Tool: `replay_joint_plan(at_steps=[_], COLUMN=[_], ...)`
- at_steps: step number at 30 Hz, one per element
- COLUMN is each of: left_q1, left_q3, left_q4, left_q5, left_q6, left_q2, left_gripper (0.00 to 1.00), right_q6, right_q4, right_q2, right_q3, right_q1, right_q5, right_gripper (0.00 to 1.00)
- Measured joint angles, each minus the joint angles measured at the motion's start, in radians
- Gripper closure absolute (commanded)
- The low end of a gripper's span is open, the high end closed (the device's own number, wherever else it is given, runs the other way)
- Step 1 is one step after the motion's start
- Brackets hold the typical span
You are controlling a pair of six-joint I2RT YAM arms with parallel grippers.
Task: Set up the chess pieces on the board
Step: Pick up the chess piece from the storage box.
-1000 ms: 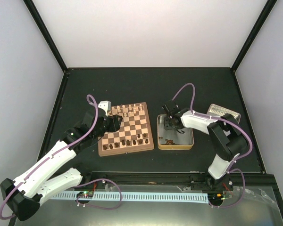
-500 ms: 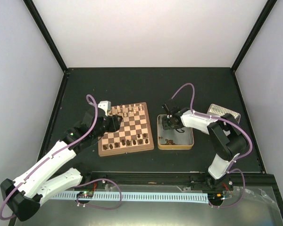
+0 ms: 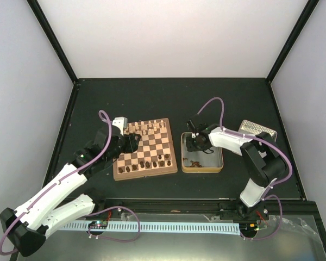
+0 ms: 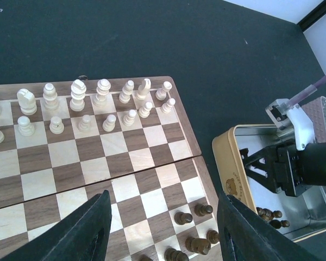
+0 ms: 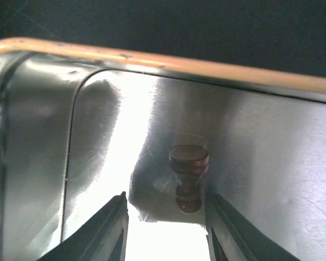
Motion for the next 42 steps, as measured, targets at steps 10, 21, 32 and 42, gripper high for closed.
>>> replay_joint_plan(at_steps=[10,21,32,42], left_q1=[0.0,0.0,-0.024,-0.193], left_q3=[-0.004,-0.004,-0.051,-0.103], left_q4=[0.003,0.021,0.181,0.432], left_q5=[0.0,0.023,0.158,0.158], left_q6=[0.0,0.003,-0.005,0.002], left_q2=[-0.001,-0.007,0.048,0.132], left_gripper=[0.45,0.45,0.41,0.31], right_q6=[-0.027,-0.006,0.253,0.791], right_q4=[-0.021,0.015,0.115,0.388], right_q2=[0.071,0.075,-0.275,-0.542], right_q3=[0.071,0.064,-0.102,-0.231], right_q1=[0.0,0.0,0.0,0.0], right_q5=[0.1,0.14,-0.043,-0.308], right_gripper=[0.67,0.95,0.98,0.99])
